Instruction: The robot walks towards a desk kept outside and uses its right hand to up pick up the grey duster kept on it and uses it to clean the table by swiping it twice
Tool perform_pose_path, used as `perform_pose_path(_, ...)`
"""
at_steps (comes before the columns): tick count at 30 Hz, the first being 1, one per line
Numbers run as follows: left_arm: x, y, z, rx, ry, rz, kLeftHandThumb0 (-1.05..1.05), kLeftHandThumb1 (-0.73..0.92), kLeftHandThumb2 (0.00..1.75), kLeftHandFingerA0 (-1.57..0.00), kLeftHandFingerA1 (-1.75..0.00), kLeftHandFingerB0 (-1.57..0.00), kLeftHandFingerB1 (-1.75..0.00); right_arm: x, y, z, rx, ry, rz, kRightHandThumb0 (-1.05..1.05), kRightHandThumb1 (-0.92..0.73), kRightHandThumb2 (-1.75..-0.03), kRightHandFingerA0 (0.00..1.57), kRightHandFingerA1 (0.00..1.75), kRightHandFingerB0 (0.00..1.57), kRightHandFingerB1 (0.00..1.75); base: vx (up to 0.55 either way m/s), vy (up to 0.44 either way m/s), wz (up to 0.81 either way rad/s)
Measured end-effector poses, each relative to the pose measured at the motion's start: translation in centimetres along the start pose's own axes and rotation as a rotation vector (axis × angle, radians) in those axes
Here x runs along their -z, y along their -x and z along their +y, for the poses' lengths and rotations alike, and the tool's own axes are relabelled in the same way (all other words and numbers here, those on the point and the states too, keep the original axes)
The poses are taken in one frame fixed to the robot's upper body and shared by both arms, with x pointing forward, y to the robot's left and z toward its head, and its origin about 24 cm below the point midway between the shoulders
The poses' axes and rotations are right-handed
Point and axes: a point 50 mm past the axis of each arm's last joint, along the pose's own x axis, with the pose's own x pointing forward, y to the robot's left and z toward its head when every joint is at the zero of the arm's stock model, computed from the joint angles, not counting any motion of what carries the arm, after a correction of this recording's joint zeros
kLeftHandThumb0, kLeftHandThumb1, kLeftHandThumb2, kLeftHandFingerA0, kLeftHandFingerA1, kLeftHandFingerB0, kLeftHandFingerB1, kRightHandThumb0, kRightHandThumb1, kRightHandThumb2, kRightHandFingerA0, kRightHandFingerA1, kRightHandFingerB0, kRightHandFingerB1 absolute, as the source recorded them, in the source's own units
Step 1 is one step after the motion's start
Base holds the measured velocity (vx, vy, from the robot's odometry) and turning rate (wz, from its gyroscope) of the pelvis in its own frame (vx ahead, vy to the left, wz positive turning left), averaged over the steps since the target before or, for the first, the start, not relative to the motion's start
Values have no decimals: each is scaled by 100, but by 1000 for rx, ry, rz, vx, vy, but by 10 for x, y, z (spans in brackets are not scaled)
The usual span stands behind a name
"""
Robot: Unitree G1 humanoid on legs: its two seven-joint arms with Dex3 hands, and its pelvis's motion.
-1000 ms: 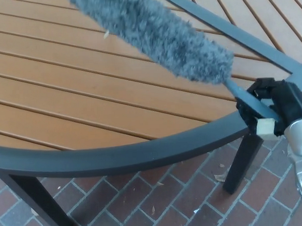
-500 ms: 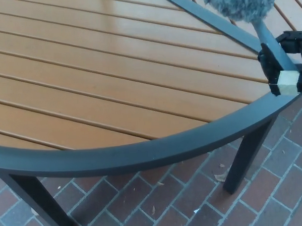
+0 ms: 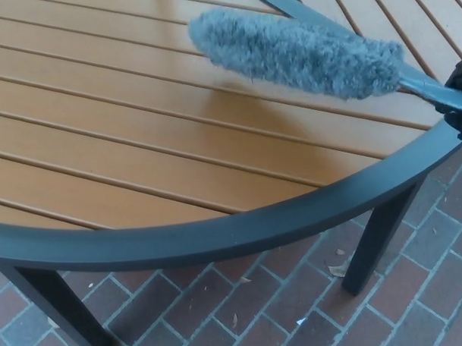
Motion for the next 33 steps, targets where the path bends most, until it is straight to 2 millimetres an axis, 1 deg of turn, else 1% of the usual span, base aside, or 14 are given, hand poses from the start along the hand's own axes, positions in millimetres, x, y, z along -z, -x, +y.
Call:
perform_pose_path(3, -2, -1, -2, 4, 3, -6, 4, 63, 85, -80, -56, -79, -56, -2, -1, 7, 4, 144, -35, -35, -79, -72, 85, 174, 77, 127, 0, 0, 0)
perform_pose_path(4, -2, -1, -2, 5, 3, -7, 6, 65, 84, -76, -57, -77, -58, -2, -1, 8, 5, 175, -44, -35, -78, -71, 86, 171, 76, 115, 0, 0, 0)
perform_pose_path(8, -5, -2, -1, 6, -6, -14, 6, 64, 87, -77, -58, -76, -56, -6, 0, 15, 10, 305, -98, -34, -77, -71, 87, 171, 77, 113, 0, 0, 0)
perform_pose_path(9, -7, -2, 0, 8, -7, -19, 6, 63, 85, -80, -58, -77, -57, -8, 0, 17, 14, 342, -117, -34, -69, -67, 89, 171, 82, 106, 0, 0, 0)
perform_pose_path(15, -11, -4, 0, 19, -9, -29, 7, 64, 84, -77, -58, -76, -57, -17, 3, 26, 23, 390, -168, -37, -75, -67, 87, 172, 79, 111, 0, 0, 0)
perform_pose_path(17, -12, -4, -1, 24, -7, -32, 5, 64, 83, -78, -58, -76, -56, -22, 6, 35, 12, 390, -192, -33, -74, -74, 89, 168, 79, 111, 0, 0, 0)
perform_pose_path(18, -12, -4, -1, 26, -7, -32, 4, 64, 83, -77, -56, -76, -56, -24, 8, 40, 8, 386, -204, -33, -74, -79, 90, 167, 79, 97, 0, 0, 0)
perform_pose_path(19, -11, -4, -1, 27, -9, -31, 4, 64, 83, -77, -56, -76, -56, -25, 10, 47, 3, 377, -218, -33, -74, -79, 90, 167, 79, 97, 0, 0, 0)
perform_pose_path(24, -12, -4, -1, 30, -14, -33, 7, 67, 79, -76, -58, -75, -58, -41, 33, 81, -53, 310, -323, -36, -81, -80, 92, 161, 75, 90, 0, 0, 0)
perform_pose_path(28, -15, -5, -2, 33, -17, -38, 5, 65, 81, -81, -57, -77, -56, -64, 60, 96, -85, 226, -452, -32, -76, -84, 92, 162, 77, 95, 0, 0, 0)
perform_pose_path(29, -15, -5, -3, 34, -17, -39, 5, 67, 78, -81, -57, -77, -56, -69, 65, 98, -94, 208, -476, -36, -81, -78, 90, 164, 76, 88, 0, 0, 0)
perform_pose_path(31, -16, -6, -4, 37, -17, -42, 5, 66, 77, -82, -57, -78, -56, -78, 78, 102, -116, 169, -528, -35, -80, -81, 90, 164, 76, 78, 0, 0, 0)
perform_pose_path(32, -16, -6, -4, 37, -17, -43, 5, 66, 77, -82, -57, -78, -56, -79, 79, 102, -119, 164, -533, -35, -80, -81, 90, 164, 76, 78, 0, 0, 0)
perform_pose_path(33, -17, -6, -4, 37, -17, -43, 3, 66, 81, -82, -56, -77, -55, -82, 85, 103, -128, 144, -557, -35, -78, -81, 89, 165, 77, 89, 0, 0, 0)
